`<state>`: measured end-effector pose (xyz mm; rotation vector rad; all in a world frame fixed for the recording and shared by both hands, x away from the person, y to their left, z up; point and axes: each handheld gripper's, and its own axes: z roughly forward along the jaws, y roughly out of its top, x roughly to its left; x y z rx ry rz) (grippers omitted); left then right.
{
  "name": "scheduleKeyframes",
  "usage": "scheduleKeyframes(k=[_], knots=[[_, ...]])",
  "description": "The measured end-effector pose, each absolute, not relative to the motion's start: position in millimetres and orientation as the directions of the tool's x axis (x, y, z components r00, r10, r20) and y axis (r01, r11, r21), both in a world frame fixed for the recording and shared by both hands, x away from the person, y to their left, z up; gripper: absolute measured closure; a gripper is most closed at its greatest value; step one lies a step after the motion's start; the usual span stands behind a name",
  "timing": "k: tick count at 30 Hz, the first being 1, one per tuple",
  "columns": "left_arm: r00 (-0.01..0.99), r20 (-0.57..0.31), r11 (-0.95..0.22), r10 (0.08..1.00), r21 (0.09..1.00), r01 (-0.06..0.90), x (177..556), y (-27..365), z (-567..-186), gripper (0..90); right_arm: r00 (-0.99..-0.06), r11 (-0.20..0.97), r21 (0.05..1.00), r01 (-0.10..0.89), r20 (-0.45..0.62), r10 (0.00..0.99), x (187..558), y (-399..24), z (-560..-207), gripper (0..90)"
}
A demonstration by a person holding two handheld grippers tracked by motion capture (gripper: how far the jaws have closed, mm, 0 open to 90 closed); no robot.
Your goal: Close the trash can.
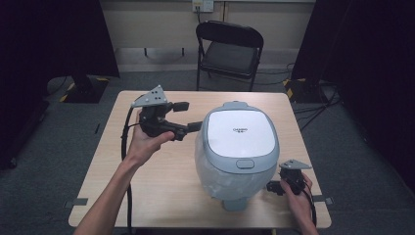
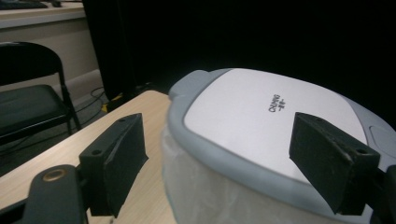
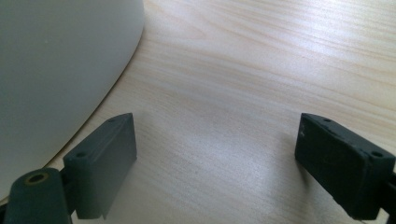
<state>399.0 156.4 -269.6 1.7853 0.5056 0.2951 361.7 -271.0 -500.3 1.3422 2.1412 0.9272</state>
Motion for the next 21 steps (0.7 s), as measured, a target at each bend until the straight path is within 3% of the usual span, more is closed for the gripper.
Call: scheduleKeyframes(k=[9,21], knots=[[0.818,-0.09,-0.166,0.568,0.961,0.221,395.9,199.6,-291.2,17.0,-0.428,0.302,0.737,0.604,-0.019,0.904,361.7,-271.0,-500.3,11.4],[0.791,-0.077,-0.214,0.608,0.943,0.256,382.2,243.0,-320.0,15.4,-0.427,0.301,0.737,0.605,-0.02,0.904,361.6,-270.9,-500.3,11.4]])
